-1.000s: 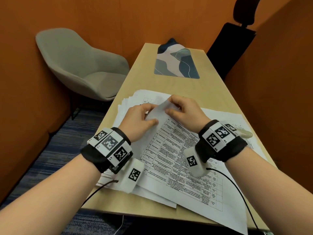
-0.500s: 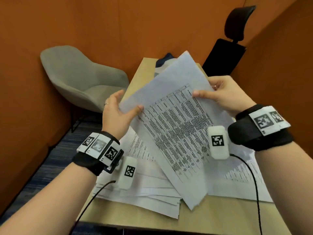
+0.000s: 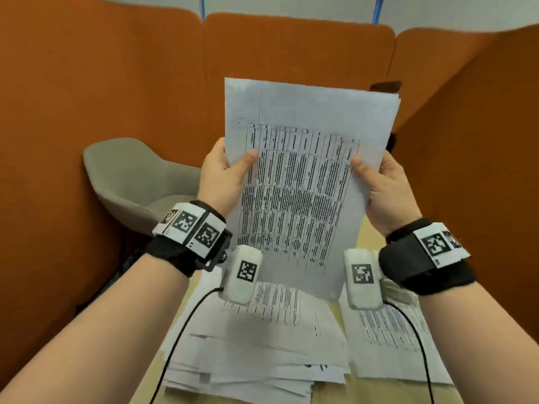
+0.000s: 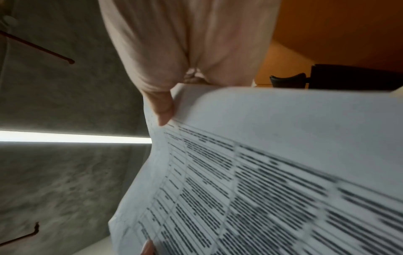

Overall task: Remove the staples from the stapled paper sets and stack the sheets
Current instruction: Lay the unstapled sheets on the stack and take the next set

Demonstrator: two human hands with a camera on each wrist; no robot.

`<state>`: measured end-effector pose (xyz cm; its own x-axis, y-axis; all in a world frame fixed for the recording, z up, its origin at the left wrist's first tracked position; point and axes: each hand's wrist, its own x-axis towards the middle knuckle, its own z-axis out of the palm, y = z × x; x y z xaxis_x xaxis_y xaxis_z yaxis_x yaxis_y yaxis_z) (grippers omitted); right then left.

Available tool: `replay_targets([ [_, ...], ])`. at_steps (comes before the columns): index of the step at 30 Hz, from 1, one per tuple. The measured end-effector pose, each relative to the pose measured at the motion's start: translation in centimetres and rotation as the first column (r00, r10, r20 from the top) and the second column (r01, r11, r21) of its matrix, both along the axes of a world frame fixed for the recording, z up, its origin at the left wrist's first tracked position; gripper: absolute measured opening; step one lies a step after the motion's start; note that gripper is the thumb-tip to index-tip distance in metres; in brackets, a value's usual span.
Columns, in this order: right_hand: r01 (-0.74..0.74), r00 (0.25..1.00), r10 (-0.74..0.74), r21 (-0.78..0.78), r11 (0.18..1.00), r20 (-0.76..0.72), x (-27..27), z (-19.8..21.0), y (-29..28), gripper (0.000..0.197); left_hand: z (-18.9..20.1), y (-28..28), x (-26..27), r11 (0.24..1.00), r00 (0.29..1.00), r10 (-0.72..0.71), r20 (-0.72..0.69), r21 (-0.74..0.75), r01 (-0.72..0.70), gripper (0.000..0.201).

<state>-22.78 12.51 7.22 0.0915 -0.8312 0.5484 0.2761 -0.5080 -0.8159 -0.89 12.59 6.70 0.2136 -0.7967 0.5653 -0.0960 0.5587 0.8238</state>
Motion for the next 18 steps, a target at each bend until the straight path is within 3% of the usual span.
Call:
replay_targets([
  [3,-0.122,0.991,0.124,0.03,0.992,-0.055,0.7,-1.2,0.2,0.057,-1.5,0.0,0.3,0.997,0.999,0.037,0.031,0.071,-0.039,0.03],
  [7,-0.221,0.968,0.218,-0.009,0.975,-0.123,1.7,-0.2,0.4,0.065,-1.8,0.1,0.9,0.992,0.995,0.087,0.048,0.084,-0.09,0.039],
  [11,-0.164,0.961,0.148,-0.053,0.985,-0.236,1.9,0.5,0.3,0.054,-1.2,0.2,1.3,0.994,0.996,0.077,0.033,0.075,-0.079,0.035],
  [15,-0.018,0.949,-0.008,-0.08,0.997,-0.315,2.2,0.2,0.1,0.047,-2.8,0.1,1.2,0.986,0.994,0.074,0.08,0.145,-0.085,0.036],
  [18,0.067,0.924,-0.122,-0.159,0.985,-0.362,2.0,1.1,0.1,0.048,-2.6,0.4,1.3,0.987,0.995,0.053,0.084,0.146,-0.064,0.021],
])
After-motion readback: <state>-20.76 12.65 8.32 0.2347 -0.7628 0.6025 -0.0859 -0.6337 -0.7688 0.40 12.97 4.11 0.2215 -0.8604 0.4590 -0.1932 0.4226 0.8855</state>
